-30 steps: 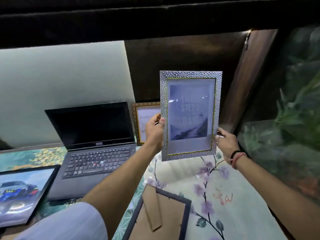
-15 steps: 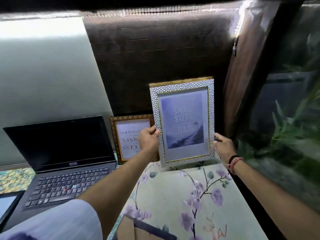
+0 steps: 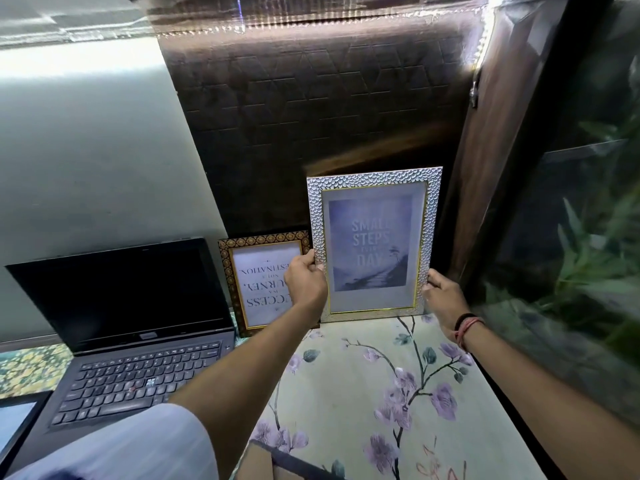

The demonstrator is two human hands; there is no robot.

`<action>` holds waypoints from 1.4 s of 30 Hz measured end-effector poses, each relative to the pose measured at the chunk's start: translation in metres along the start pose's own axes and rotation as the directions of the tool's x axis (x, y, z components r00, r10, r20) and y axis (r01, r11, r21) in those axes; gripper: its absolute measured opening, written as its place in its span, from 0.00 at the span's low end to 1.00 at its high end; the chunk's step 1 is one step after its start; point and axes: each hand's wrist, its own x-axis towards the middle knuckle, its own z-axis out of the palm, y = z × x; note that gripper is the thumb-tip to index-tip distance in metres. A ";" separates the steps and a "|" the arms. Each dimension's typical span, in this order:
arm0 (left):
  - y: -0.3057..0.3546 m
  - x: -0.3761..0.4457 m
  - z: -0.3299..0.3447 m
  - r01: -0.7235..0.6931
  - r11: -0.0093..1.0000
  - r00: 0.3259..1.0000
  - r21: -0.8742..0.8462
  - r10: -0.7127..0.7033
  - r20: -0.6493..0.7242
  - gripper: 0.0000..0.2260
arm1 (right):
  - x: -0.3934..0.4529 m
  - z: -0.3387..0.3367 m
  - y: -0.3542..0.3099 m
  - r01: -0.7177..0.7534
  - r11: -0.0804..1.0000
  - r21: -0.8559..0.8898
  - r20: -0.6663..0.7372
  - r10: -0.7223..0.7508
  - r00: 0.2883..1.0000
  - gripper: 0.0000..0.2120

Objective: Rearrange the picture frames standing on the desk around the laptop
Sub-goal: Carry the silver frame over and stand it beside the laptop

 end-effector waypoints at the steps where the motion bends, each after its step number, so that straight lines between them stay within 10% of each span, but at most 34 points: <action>1: -0.001 0.000 0.000 -0.001 1.000 1.000 -0.004 0.001 0.015 0.19 | 0.005 0.001 0.004 -0.023 1.000 -0.007 -0.006 0.023 1.000 0.28; 21: 0.001 -0.023 -0.015 -0.042 0.998 0.969 0.052 0.028 0.245 0.28 | -0.002 0.010 -0.031 -0.163 0.983 -0.082 -0.036 0.160 0.986 0.33; 26: -0.005 -0.030 -0.023 -0.005 1.000 0.973 -0.003 0.006 0.231 0.27 | -0.050 0.053 -0.028 -0.100 0.989 -0.110 -0.180 0.080 0.980 0.11; 42: -0.103 -0.027 -0.255 0.208 0.934 0.978 -0.290 -0.199 0.062 0.07 | -0.235 0.337 -0.111 -0.230 0.961 0.151 0.393 0.155 0.906 0.08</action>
